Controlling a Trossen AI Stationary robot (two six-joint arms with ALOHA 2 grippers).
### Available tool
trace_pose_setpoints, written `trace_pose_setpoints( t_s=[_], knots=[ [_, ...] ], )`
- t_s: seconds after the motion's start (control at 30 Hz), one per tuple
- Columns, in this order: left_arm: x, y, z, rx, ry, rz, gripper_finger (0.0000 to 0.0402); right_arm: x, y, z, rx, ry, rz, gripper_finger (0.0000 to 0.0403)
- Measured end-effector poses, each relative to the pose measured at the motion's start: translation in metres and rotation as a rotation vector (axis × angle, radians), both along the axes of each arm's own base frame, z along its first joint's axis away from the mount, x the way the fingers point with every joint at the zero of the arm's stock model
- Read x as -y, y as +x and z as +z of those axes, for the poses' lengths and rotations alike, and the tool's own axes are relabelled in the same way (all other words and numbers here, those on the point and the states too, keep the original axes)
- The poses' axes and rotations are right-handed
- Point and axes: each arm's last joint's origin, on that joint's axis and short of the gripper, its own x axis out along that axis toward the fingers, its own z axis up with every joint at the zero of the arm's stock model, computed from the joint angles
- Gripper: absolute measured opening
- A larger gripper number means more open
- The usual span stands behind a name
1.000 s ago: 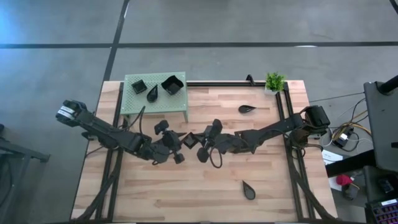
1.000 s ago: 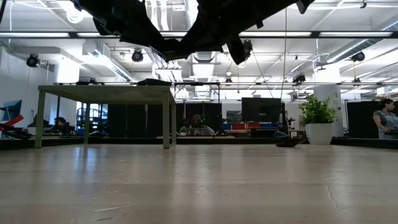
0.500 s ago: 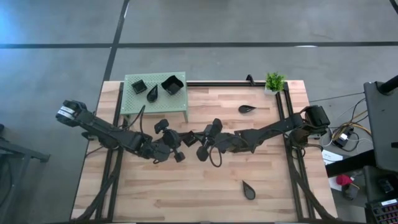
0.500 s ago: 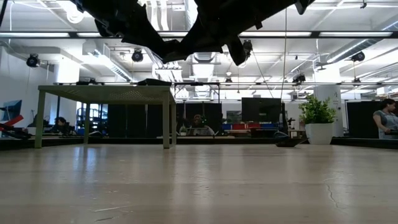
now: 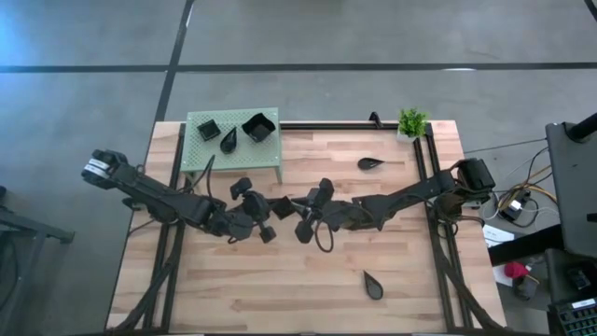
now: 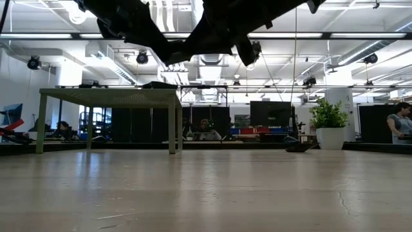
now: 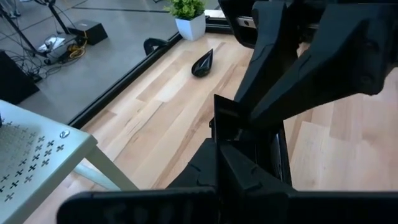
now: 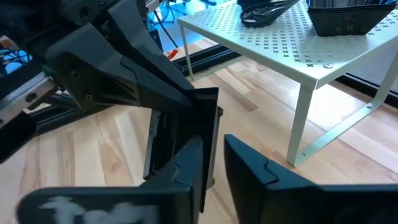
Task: Pick & Place Mini shaped plates
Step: Stack the black square plate on top of the black square plate on the shelf
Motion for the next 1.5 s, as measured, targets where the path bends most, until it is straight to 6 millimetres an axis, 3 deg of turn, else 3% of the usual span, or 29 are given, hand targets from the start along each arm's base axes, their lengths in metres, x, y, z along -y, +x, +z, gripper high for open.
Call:
trace_pose_setpoints(
  t_s=[0.17, 0.4, 0.57, 0.73, 1.1, 1.5],
  knots=[
    [-0.001, -0.004, 0.0, -0.014, -0.021, 0.002, 0.0, 0.0, -0.001, 0.002, 0.005, 0.001, 0.0, 0.0109],
    [-0.009, -0.021, 0.013, -0.005, -0.063, 0.026, 0.0, 0.0, -0.009, 0.023, 0.028, -0.037, 0.082, 0.0144],
    [-0.024, -0.047, 0.032, 0.024, -0.087, 0.058, 0.0, 0.001, -0.019, 0.044, 0.072, -0.07, 0.1, 0.0155],
    [-0.052, -0.082, 0.048, 0.029, -0.118, 0.148, 0.0, -0.001, -0.026, 0.058, 0.102, -0.087, 0.119, 0.0156],
    [-0.094, -0.146, 0.072, 0.0, -0.156, 0.332, 0.0, -0.002, -0.027, 0.057, 0.087, -0.099, 0.146, 0.0143],
    [-0.124, -0.163, 0.074, -0.142, -0.045, 0.593, 0.0, -0.006, -0.028, 0.057, 0.078, -0.09, 0.189, 0.015]
  ],
)
